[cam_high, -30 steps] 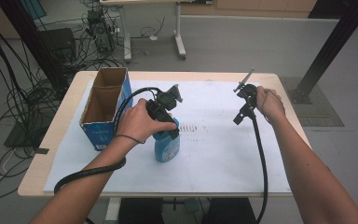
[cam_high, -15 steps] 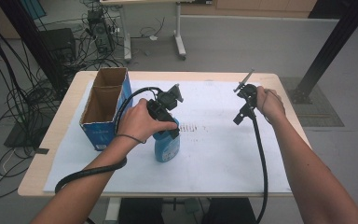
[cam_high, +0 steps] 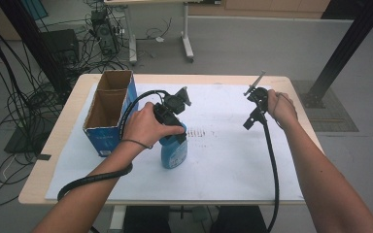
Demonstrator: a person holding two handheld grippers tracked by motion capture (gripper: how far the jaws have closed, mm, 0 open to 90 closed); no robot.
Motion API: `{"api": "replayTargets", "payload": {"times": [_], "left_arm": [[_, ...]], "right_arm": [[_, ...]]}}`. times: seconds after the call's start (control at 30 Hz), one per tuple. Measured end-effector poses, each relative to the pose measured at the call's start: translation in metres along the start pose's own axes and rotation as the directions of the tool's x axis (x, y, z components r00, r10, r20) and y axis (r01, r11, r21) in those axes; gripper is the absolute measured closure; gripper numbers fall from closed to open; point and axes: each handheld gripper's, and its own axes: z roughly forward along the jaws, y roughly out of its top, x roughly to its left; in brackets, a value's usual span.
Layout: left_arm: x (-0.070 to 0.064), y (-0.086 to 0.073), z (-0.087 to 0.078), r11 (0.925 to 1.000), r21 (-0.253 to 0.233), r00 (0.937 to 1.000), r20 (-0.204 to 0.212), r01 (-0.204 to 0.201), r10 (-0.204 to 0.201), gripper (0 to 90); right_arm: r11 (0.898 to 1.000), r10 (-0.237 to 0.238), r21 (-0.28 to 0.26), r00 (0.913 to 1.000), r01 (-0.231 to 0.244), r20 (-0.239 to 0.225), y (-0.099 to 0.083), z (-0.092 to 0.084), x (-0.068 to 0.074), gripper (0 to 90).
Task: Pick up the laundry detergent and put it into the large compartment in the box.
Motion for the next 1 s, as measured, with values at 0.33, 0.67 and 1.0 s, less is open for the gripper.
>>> {"api": "replayTargets", "payload": {"times": [0.33, 0.67, 1.0], "left_arm": [[-0.0022, 0.0001, -0.0013, 1.0, -0.001, 0.9999, 0.009, -0.009, 0.009, 37.0], [-0.0025, 0.0002, -0.0012, 1.0, 0.0, 0.9999, 0.007, -0.009, 0.009, 37.2], [-0.003, 0.0, -0.0012, 0.9999, 0.0, 0.9999, 0.003, -0.013, 0.013, 37.2]], "right_arm": [[1.0, -0.006, -0.001, 1.0, 0.006, 0.004, 0.0003, -0.001, 0.0007, 8.0], [1.0, 0.0, -0.002, 1.0, 0.0, 0.005, -0.0002, -0.0015, 0.0006, 8.1], [1.0, -0.001, -0.001, 1.0, 0.001, 0.003, 0.0006, -0.0009, 0.0011, 8.1]]}}
